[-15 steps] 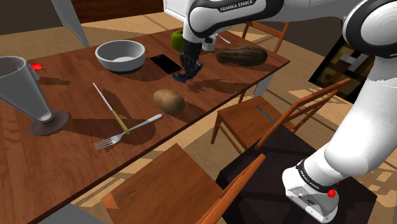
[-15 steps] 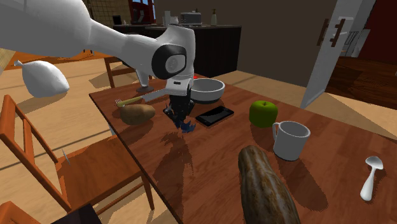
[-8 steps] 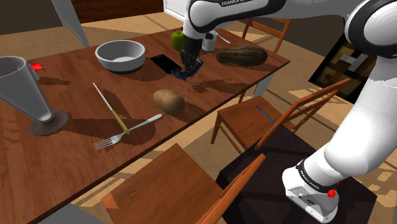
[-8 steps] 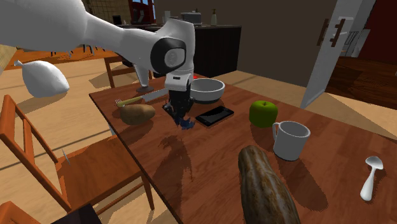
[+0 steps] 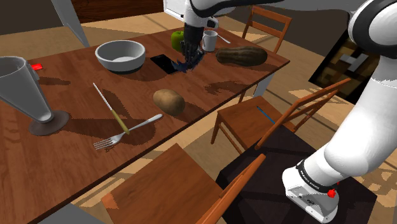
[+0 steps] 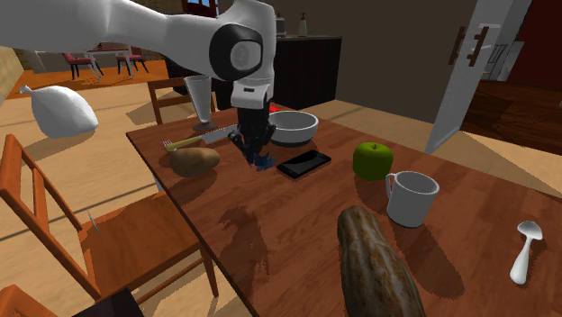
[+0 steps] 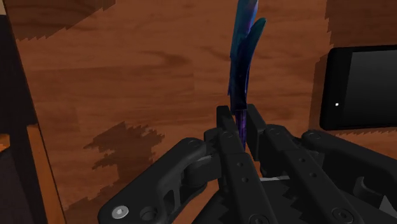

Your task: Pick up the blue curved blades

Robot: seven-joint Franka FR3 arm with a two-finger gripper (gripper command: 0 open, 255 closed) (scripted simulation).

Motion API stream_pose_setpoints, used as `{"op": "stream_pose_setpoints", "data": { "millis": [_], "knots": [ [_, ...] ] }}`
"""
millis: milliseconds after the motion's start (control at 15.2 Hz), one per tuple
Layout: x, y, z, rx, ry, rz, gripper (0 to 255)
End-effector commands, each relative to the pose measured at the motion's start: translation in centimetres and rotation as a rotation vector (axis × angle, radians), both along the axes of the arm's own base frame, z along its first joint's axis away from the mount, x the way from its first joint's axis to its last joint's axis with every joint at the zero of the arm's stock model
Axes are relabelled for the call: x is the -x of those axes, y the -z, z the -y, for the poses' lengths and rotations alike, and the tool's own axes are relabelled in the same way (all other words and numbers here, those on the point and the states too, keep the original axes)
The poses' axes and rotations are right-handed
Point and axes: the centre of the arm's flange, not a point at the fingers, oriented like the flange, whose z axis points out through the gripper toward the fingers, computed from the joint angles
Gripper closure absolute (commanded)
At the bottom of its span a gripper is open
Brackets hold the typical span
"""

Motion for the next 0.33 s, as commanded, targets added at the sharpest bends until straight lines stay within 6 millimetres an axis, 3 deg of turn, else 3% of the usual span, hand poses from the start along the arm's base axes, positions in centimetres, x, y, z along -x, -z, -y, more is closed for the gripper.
{"op": "stream_pose_setpoints", "data": {
  "millis": [0,264],
  "knots": [
    [0.0,-1.1,0.0,0.000,0.000,-0.001,255],
    [0.0,-2.2,0.0,0.000,0.000,-0.001,255]
  ]
}}
